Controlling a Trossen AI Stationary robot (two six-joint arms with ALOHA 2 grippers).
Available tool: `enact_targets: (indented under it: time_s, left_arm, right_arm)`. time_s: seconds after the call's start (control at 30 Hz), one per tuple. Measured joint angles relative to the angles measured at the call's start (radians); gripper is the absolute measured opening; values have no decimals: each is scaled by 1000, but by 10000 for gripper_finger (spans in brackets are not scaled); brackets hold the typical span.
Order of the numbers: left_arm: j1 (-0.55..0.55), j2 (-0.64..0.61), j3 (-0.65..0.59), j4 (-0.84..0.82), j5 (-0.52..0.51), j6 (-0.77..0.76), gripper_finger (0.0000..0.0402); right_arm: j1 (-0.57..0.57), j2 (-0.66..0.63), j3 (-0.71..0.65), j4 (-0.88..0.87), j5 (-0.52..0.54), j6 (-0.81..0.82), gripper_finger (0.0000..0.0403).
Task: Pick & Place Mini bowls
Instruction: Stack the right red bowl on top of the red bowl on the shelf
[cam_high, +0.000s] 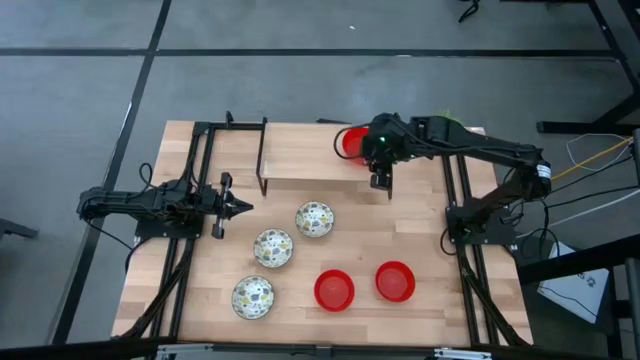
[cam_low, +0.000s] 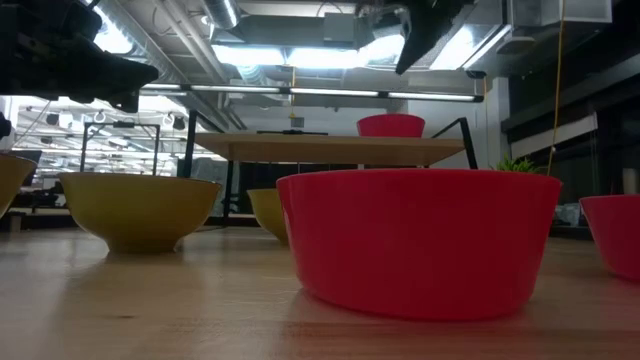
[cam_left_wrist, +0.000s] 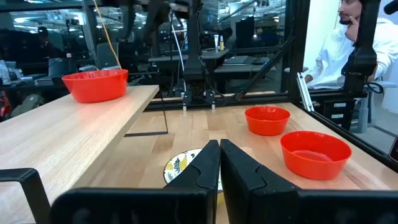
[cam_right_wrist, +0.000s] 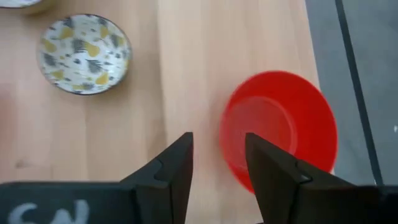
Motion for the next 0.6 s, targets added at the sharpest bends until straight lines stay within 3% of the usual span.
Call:
enact_targets:
  time_s: [0.6]
  left_arm:
    - [0, 0, 0, 0, 0, 0, 8]
  right_arm:
    - [254, -43, 1, 21, -2, 34, 145]
